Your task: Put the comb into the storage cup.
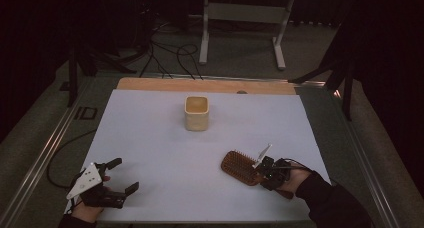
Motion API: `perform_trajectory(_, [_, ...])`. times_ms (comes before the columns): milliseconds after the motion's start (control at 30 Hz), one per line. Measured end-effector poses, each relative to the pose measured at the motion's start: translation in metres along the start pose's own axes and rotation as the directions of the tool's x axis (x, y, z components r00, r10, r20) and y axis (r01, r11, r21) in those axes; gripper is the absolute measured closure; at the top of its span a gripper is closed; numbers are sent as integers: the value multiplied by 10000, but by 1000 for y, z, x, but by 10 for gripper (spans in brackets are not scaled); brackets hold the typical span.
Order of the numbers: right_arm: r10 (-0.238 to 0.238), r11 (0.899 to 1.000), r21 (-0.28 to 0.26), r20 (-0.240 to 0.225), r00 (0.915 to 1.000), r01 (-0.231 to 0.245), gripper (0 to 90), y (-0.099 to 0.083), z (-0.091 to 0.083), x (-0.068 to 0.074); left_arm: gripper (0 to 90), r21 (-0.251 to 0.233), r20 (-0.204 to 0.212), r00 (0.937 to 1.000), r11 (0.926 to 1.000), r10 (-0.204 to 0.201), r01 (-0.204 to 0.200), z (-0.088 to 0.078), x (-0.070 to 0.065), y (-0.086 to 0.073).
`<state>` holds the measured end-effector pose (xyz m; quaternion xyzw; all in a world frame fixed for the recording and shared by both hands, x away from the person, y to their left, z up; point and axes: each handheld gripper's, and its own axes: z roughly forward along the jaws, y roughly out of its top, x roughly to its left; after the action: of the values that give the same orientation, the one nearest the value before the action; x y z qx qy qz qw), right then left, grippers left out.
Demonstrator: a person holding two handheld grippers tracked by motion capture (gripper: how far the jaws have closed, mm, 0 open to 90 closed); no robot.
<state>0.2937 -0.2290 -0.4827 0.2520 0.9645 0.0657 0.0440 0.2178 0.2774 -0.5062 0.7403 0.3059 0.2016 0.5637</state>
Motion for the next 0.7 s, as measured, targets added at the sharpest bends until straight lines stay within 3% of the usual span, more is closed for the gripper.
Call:
perform_trajectory(467, [441,9980,459,-151,9989,-434,698,6,5,-1,1,15,46,10000,10000,-33,33,0,0,0])
perform_trajectory(600, [169,9989,438,-138,9998,-162,720,6,5,0,1,28,70,10000,10000,-39,39,0,0,-1])
perform_trajectory(700, [257,9987,430,-3,9997,-257,726,5,5,2,1,31,69,10000,10000,-50,50,0,0,-1])
